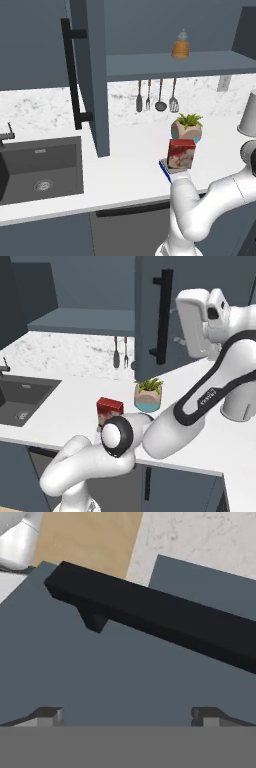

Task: Pick the cereal and place it on the digital scale for weighing, and close the cabinet.

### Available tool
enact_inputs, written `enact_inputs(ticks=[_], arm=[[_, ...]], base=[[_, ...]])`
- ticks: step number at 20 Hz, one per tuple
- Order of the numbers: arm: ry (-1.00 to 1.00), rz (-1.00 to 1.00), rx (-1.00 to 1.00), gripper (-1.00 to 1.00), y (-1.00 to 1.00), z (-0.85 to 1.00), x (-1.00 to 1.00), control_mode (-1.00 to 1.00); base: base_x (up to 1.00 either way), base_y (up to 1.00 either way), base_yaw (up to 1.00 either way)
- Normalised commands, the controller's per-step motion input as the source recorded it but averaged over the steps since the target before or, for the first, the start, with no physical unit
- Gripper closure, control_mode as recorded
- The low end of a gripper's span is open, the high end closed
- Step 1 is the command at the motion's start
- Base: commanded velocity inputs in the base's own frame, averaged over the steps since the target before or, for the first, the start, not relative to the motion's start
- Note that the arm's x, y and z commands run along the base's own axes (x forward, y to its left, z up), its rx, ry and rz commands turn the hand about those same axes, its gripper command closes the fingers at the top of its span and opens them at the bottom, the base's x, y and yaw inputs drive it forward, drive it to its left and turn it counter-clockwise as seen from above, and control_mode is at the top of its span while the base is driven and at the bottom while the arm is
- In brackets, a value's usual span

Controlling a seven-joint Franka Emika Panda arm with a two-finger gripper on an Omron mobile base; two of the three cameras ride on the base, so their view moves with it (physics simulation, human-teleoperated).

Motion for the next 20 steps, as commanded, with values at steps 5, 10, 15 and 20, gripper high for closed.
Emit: enact_inputs(ticks=[5, 10, 15, 20], arm=[[-0.11, -0.13, 0.2, -1.0, 1.0, -0.71, 1.0, -1.0], [-0.28, -0.17, 0.36, -1.0, 1.0, -0.74, 1.0, -1.0], [-0.37, -0.15, 0.43, -1.0, 0.93, -0.78, 1.0, -1.0], [-0.36, -0.29, 0.26, -1.0, 0.99, -0.2, 0.83, -1.0]], base=[[0.0, 0.0, 0.0], [0.0, 0.0, 0.0], [0.0, 0.0, 0.0], [0.0, 0.0, 0.0]])
